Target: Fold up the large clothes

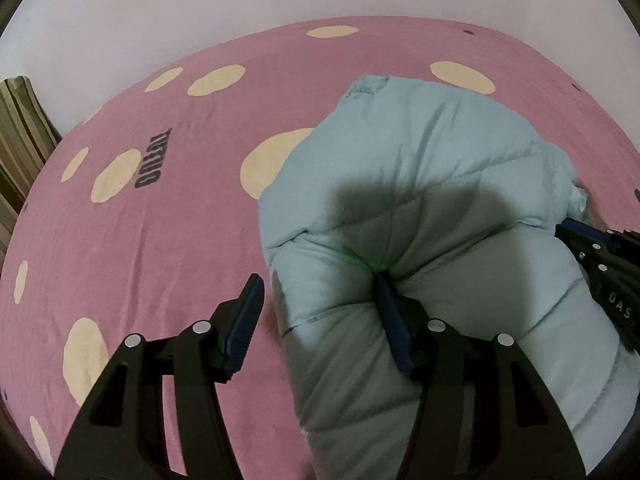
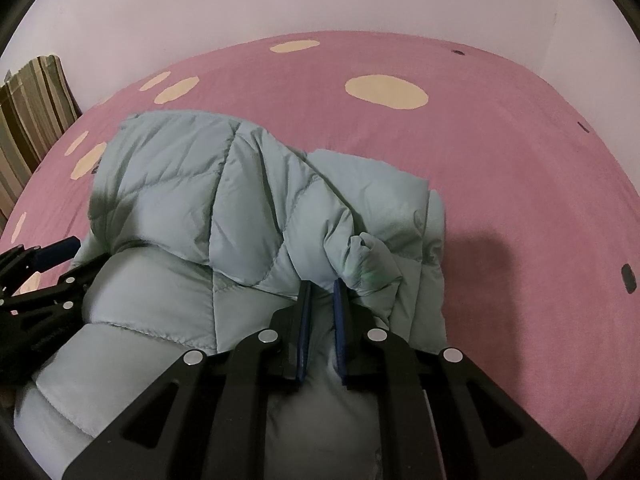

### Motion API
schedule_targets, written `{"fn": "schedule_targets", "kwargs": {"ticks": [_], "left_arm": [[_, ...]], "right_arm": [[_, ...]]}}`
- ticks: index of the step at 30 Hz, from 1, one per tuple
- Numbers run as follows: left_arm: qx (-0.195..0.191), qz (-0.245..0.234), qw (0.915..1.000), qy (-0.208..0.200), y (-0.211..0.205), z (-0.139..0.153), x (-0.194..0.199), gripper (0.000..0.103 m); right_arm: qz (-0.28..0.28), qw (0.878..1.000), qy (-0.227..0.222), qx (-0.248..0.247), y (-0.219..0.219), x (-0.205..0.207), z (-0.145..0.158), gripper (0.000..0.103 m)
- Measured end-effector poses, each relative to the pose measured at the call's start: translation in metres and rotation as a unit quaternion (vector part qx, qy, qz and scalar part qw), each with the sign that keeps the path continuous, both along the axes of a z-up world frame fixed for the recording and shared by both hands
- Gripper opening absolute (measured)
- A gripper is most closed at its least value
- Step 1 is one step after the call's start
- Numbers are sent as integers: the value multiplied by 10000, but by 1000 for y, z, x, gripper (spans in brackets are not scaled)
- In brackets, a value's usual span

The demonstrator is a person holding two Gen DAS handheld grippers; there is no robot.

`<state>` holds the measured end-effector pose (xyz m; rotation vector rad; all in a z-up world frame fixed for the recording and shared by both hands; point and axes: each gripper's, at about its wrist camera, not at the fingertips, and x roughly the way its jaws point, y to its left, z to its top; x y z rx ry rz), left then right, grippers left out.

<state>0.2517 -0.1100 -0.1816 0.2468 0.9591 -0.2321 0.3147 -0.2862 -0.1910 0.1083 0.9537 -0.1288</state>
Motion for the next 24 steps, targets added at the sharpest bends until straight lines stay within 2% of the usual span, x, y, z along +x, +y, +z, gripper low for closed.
{"fn": "schedule_targets", "kwargs": {"ticks": [6, 11, 13, 15, 24], "left_arm": [[-137, 41, 9998, -139, 9, 16, -15, 62], [-330, 130, 9991, -243, 18, 27, -34, 65], [-404, 170, 9987, -271, 21, 31, -42, 67], [-502, 202, 9980, -315, 25, 35, -53, 67], [-719, 327, 9962, -367, 41, 36, -95, 68]], "right_arm": [[-51, 9999, -105, -22, 2, -12, 11, 14], [-107, 9997, -213, -84, 5, -25, 22, 28], [-141, 9995, -267, -126, 7, -34, 27, 38], [-167, 9994, -285, -143, 8, -41, 30, 41], [-313, 9985, -442, 36, 8, -87, 44, 43]]}}
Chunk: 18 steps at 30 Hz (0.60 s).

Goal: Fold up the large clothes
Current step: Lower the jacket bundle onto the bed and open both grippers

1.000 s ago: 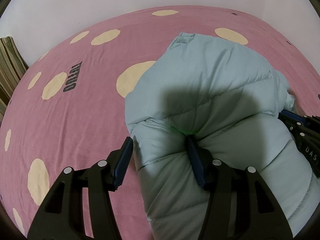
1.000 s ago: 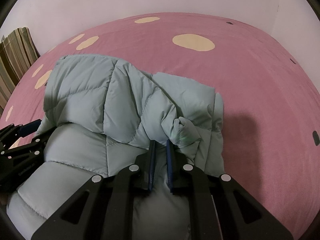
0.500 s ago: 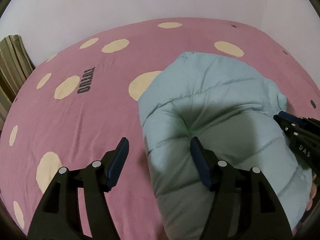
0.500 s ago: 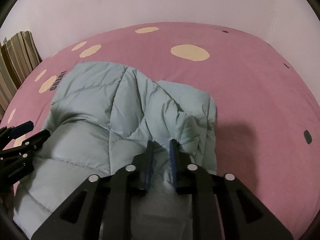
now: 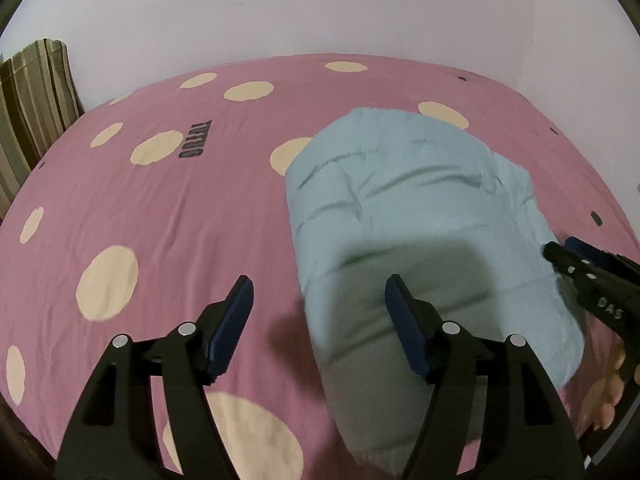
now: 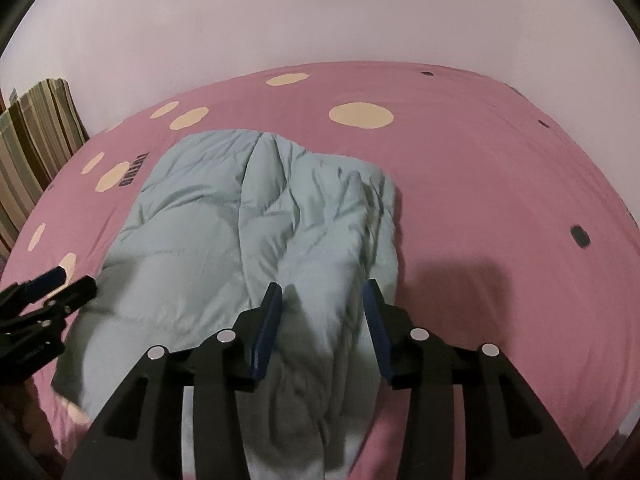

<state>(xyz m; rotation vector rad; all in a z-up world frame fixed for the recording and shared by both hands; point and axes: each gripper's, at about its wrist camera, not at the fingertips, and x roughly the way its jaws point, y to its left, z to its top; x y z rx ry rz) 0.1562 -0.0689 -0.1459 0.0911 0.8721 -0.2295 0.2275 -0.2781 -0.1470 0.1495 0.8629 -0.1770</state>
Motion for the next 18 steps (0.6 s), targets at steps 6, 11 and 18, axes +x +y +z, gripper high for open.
{"fn": "schedule_targets", "kwargs": {"ticks": [6, 11, 18], "left_arm": [[132, -52, 9999, 64, -4, -12, -6, 69], [216, -54, 9998, -15, -5, -8, -9, 69], [-24, 83, 9995, -291, 6, 19, -23, 78]], "right_arm": [[-61, 9999, 148, -60, 2, -14, -11, 43], [-110, 9998, 136, -21, 1, -15, -11, 43], [-177, 9996, -227, 3, 9, -35, 18, 51]]}}
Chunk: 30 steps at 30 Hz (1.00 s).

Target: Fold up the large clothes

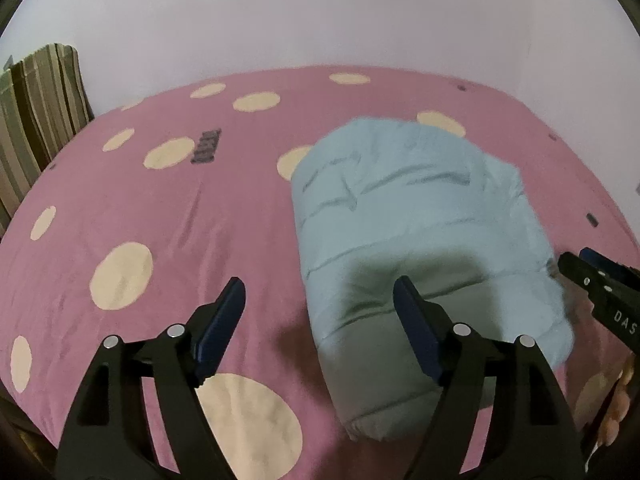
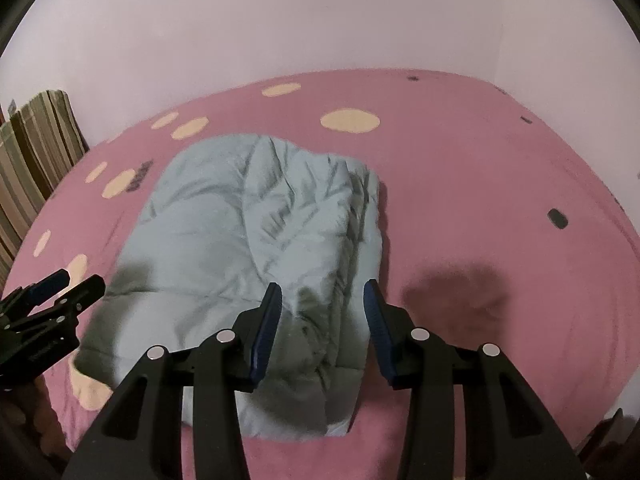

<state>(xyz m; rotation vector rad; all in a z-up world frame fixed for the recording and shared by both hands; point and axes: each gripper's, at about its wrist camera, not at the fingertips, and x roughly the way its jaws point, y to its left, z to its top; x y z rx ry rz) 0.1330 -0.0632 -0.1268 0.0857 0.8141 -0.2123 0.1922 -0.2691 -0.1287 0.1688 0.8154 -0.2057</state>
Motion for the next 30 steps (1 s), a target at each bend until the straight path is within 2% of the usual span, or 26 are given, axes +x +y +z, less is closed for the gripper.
{"fn": "schedule_targets", "kwargs": {"ticks": [1, 5, 7, 17, 30], "left_arm": [[-14, 1, 10000, -85, 1, 6, -4, 81], [-88, -19, 9992, -381, 4, 25, -19, 88], [-137, -17, 9988, -473, 5, 33, -26, 92], [-457, 40, 9969, -647, 20, 58, -55, 93], [-450, -90, 9948, -910, 18, 74, -80, 93]], "right_arm": [[-10, 10000, -58, -12, 2, -3, 4, 58], [3, 9995, -318, -89, 14, -17, 24, 64], [0, 9991, -413, -97, 18, -22, 31, 71], [41, 9975, -679, -172, 40, -45, 50, 75], [69, 9962, -841, -232, 51, -63, 58, 75]]}}
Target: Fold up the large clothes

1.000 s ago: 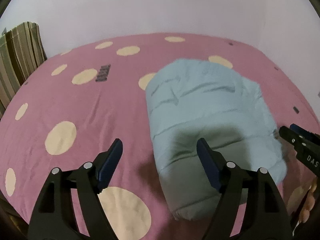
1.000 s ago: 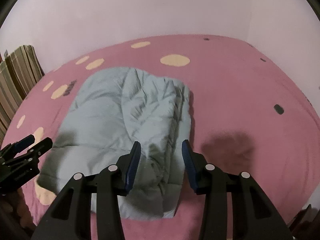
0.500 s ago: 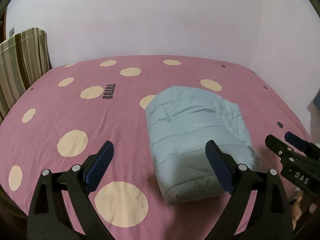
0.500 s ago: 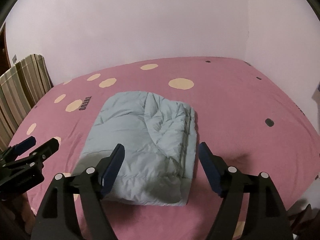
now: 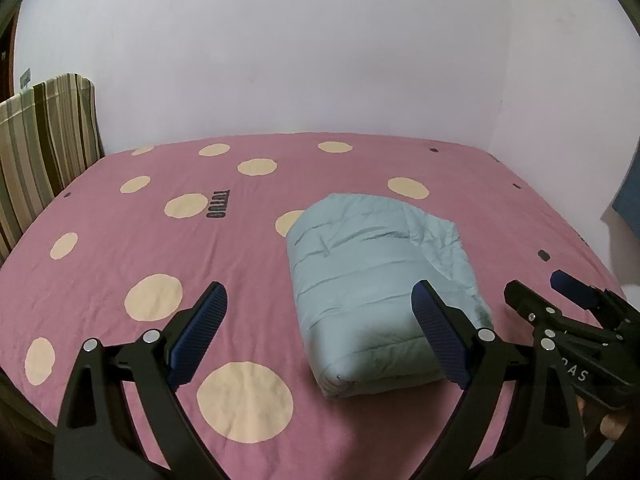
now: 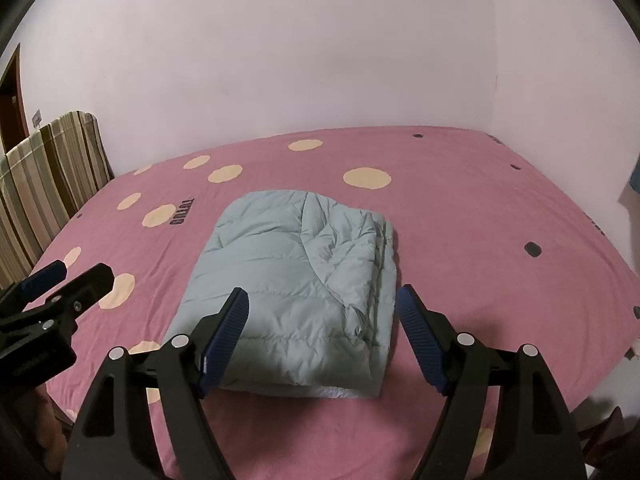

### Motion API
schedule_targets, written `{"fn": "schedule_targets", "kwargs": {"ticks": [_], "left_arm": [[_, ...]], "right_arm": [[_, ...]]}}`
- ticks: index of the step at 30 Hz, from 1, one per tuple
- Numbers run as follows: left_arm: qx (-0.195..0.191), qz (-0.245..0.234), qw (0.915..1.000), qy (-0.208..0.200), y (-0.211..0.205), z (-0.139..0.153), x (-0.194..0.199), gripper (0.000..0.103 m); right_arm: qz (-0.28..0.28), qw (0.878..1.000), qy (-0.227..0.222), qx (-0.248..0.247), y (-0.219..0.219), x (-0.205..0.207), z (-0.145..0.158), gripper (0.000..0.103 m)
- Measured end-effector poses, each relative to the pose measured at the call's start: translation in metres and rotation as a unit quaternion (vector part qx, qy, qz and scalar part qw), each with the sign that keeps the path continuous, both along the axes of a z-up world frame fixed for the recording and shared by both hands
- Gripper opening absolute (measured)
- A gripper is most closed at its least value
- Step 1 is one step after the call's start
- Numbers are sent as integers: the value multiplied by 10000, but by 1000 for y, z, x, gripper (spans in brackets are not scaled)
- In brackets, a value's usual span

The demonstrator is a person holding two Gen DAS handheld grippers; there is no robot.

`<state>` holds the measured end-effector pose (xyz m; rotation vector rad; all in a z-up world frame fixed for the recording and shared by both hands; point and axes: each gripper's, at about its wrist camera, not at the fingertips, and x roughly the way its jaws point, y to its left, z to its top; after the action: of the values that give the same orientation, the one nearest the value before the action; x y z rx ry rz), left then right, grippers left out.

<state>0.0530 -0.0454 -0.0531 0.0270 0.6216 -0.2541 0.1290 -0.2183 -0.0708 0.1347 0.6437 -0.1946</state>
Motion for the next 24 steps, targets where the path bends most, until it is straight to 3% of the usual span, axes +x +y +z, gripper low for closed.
{"fn": "schedule_targets", "kwargs": {"ticks": [24], "left_arm": [[34, -5, 10000, -64, -4, 3, -9, 93]], "right_arm": [[-40, 9999, -99, 37, 1, -6, 4, 76]]}}
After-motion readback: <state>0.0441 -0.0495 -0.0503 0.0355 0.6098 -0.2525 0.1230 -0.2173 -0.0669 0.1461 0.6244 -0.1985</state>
